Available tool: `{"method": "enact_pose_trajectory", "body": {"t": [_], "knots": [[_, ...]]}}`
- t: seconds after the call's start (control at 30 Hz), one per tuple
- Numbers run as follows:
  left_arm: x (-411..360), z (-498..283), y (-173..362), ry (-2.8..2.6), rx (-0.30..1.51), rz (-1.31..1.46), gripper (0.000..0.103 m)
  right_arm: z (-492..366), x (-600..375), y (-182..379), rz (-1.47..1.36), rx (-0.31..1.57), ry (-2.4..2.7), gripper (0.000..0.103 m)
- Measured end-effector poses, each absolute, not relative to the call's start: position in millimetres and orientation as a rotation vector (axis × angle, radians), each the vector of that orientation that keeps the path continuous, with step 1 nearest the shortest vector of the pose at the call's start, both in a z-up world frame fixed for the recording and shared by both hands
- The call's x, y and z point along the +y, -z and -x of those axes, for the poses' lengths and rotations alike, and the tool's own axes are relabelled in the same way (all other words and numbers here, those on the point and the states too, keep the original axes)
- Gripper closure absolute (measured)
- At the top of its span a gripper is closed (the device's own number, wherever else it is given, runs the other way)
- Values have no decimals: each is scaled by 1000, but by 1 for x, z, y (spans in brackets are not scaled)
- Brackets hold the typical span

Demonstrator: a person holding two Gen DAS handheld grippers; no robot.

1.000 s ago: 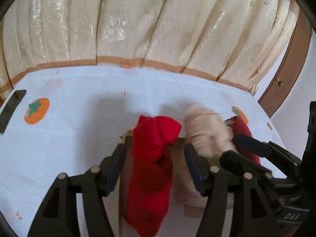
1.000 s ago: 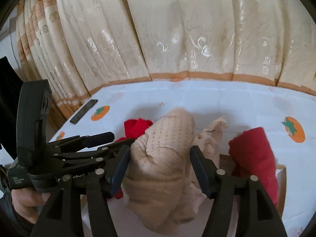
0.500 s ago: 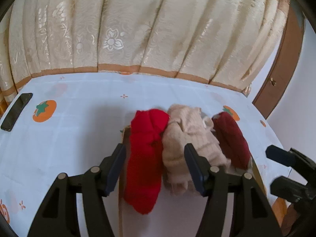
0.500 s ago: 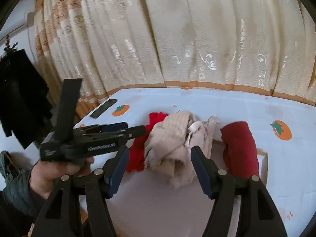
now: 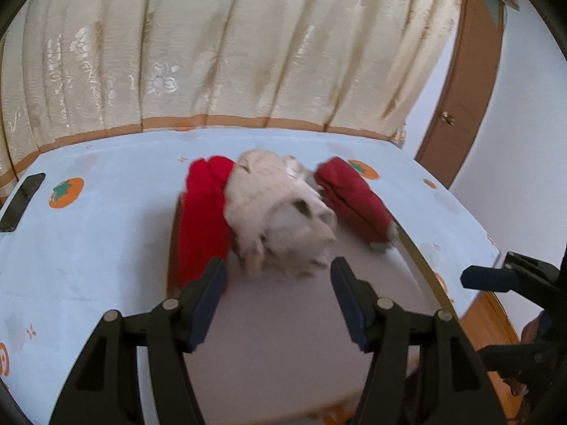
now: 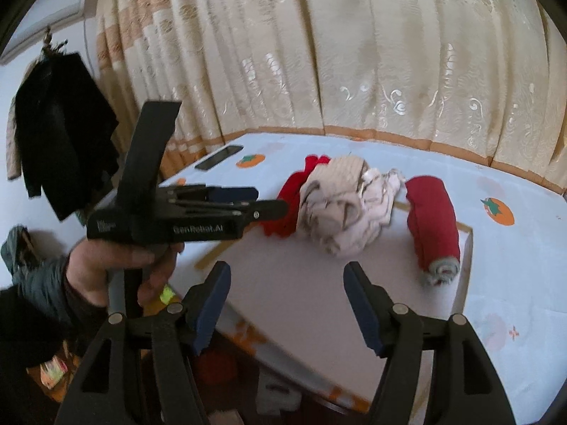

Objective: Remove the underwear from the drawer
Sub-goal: 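Raise both open tools away from the garments in the tray, then lower both open tools back into the drawer toward the remaining clothes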

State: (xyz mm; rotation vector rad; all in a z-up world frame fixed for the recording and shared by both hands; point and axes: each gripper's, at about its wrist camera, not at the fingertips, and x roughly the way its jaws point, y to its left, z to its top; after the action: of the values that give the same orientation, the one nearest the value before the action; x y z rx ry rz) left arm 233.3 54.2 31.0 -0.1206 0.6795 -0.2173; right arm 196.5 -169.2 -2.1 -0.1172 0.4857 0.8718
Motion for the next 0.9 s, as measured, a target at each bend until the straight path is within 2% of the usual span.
{"method": "enact_pose_trajectory", "body": {"t": [0.4, 0.7, 0.8, 0.9], "knots": [[27, -158, -14, 256, 671, 4, 41, -156, -198, 49, 132, 550, -874, 34], [2, -106, 17, 280, 728, -146, 41, -140, -218, 89, 156, 602, -847, 34], [-4, -96, 30, 296, 765, -181, 35, -138, -217, 106, 172, 628, -843, 34], [-8, -91, 41, 309, 804, -204, 35, -136, -215, 117, 183, 646, -849, 34]]}}
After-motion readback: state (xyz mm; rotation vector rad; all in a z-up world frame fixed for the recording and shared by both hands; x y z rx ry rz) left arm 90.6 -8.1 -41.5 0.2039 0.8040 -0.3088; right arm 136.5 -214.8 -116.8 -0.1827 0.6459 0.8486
